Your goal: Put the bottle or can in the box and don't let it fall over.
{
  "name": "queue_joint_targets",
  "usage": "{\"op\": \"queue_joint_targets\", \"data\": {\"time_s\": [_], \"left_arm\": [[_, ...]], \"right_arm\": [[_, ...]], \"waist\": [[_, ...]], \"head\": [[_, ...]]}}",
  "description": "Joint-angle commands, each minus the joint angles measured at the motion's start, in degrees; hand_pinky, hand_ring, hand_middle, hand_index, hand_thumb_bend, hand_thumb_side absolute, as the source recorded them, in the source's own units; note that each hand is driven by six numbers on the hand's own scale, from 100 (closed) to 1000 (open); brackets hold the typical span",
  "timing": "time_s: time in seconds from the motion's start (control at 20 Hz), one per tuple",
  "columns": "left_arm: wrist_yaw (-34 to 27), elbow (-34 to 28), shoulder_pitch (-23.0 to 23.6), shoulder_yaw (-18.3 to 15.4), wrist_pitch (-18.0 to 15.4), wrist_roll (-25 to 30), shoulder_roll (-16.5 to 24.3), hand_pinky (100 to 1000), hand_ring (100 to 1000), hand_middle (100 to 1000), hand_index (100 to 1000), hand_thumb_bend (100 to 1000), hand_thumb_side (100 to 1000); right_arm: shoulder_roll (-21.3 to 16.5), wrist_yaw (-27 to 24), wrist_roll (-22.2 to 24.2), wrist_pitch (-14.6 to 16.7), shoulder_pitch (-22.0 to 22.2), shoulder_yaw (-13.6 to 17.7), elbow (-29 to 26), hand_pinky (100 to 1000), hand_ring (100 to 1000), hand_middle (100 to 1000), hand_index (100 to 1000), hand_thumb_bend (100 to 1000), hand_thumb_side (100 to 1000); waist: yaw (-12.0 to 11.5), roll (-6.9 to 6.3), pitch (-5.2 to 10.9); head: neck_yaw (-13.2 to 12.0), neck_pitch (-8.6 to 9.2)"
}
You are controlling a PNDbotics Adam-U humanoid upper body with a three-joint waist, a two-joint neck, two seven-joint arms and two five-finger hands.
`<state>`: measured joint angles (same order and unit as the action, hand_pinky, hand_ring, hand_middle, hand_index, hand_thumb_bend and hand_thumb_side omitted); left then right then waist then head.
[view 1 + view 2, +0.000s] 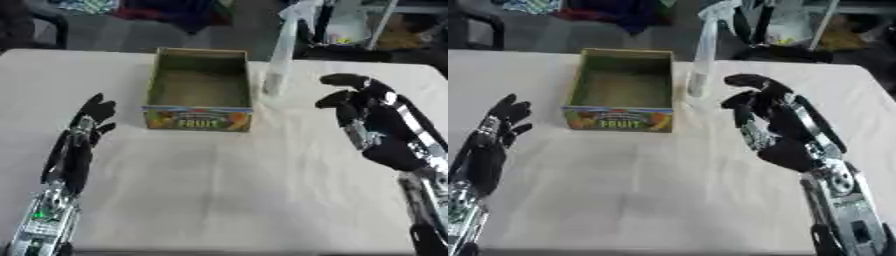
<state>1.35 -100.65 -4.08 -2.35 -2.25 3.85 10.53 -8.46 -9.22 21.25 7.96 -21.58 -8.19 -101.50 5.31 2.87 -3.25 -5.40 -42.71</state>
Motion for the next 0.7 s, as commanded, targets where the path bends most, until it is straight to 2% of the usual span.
{"op": "queue_joint_targets", "data": {"time_s": [0.05, 0.2, 0.35, 0.4, 0.45, 0.55, 0.7], "left_arm": [[-0.5, -0.7, -0.4, 0.1, -0.1, 0.3, 0.5, 890, 933, 848, 992, 100, 990], [-0.5, -0.6, -0.4, 0.2, 0.0, 0.4, 0.3, 890, 933, 848, 992, 100, 993], [-0.6, -0.5, -0.5, 0.3, -0.1, 0.5, 0.2, 890, 933, 848, 992, 100, 993], [-0.6, -0.5, -0.5, 0.3, -0.1, 0.5, 0.1, 890, 934, 848, 992, 100, 994], [-0.7, -0.5, -0.5, 0.4, 0.0, 0.6, 0.1, 890, 934, 849, 992, 100, 994], [-0.7, -0.4, -0.5, 0.4, 0.0, 0.6, 0.0, 890, 934, 849, 992, 100, 995], [-0.7, -0.4, -0.6, 0.5, 0.0, 0.8, -0.1, 890, 935, 849, 992, 100, 995]], "right_arm": [[0.3, -5.2, -1.3, -1.5, -3.3, 0.1, 0.6, 759, 662, 796, 897, 100, 406], [0.8, -11.4, -3.6, -3.2, -6.3, 0.4, 3.4, 687, 605, 762, 972, 100, 488], [1.4, -17.9, -5.8, -4.6, -8.7, 1.1, 6.8, 552, 491, 637, 1000, 100, 564], [1.8, -20.1, -6.5, -5.1, -9.3, 1.4, 8.1, 474, 415, 551, 1000, 100, 695], [2.3, -22.7, -7.2, -5.4, -9.9, 1.7, 9.4, 469, 404, 536, 1000, 100, 607], [3.2, -28.5, -8.3, -6.0, -10.9, 2.4, 12.2, 426, 316, 420, 1000, 100, 669], [4.4, -37.1, -9.2, -6.3, -12.0, 3.2, 16.3, 391, 238, 300, 1000, 100, 695]], "waist": [[-0.1, -0.32, 0.85], [-0.3, -0.45, 0.76], [-0.6, -0.55, 0.65], [-0.6, -0.59, 0.62], [-0.7, -0.63, 0.58], [-0.9, -0.71, 0.54], [-1.2, -0.87, 0.51]], "head": [[0.5, 0.40], [1.0, 0.39], [1.3, 0.47], [1.3, 0.50], [1.4, 0.50], [1.6, 0.51], [1.9, 0.52]]}}
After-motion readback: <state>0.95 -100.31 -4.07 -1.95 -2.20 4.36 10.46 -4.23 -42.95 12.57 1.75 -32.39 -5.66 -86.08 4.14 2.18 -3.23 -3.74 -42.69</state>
